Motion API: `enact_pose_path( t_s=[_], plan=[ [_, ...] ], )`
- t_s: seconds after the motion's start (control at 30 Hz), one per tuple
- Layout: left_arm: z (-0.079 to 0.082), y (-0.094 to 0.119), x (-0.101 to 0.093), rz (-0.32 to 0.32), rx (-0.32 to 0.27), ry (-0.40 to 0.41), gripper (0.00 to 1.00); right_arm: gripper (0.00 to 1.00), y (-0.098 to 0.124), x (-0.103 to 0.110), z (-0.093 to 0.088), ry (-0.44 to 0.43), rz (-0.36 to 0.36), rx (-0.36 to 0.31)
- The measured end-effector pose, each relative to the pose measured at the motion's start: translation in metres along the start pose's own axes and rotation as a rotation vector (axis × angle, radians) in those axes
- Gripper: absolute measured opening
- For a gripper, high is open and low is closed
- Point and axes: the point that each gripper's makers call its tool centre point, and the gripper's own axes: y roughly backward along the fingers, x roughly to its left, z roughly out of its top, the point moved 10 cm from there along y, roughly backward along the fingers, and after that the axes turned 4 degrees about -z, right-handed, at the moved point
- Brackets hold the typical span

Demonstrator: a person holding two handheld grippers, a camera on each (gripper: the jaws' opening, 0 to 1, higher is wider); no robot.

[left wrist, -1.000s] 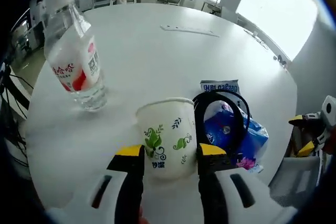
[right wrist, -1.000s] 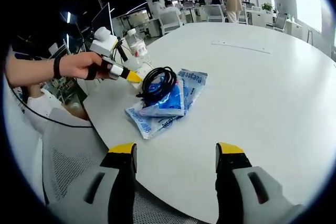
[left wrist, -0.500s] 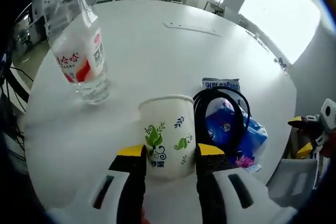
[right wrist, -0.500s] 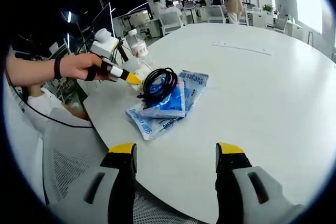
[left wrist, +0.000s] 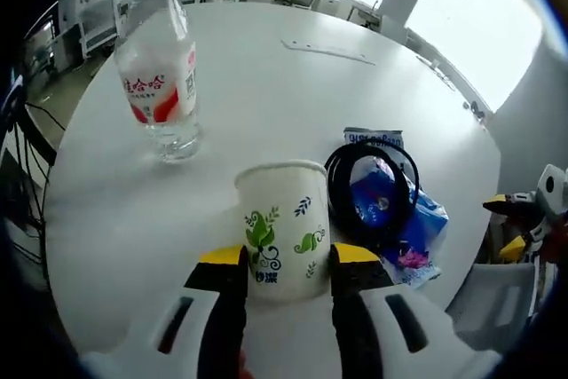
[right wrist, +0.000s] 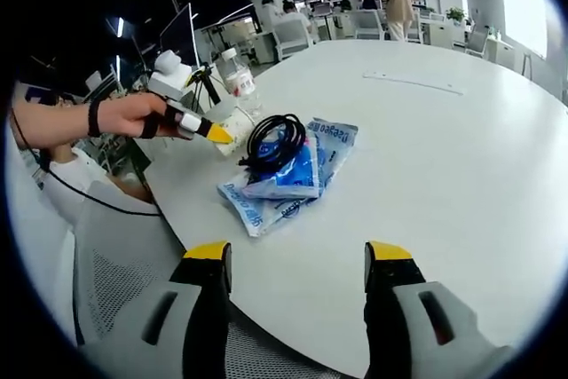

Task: Arrange the tabletop items into an orderly group along one side of the table until the central work area is clear of visible clutter.

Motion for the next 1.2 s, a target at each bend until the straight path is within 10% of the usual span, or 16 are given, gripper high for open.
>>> enact_pose_path(
  t_s=[0.63,1.2],
  plan=[
    [-0.04,0.035,-0.009,-0.019,-0.002,-0.062,0.36,0.58,-0.005,0.005,0.008,-0.033,0.027,-0.052],
    [-0.044,0.054,-0.026,-0.052,-0.04,-0.174,0.36,0.56,-0.016,0.019,0.018,0.012,0.128,-0.041]
  ],
)
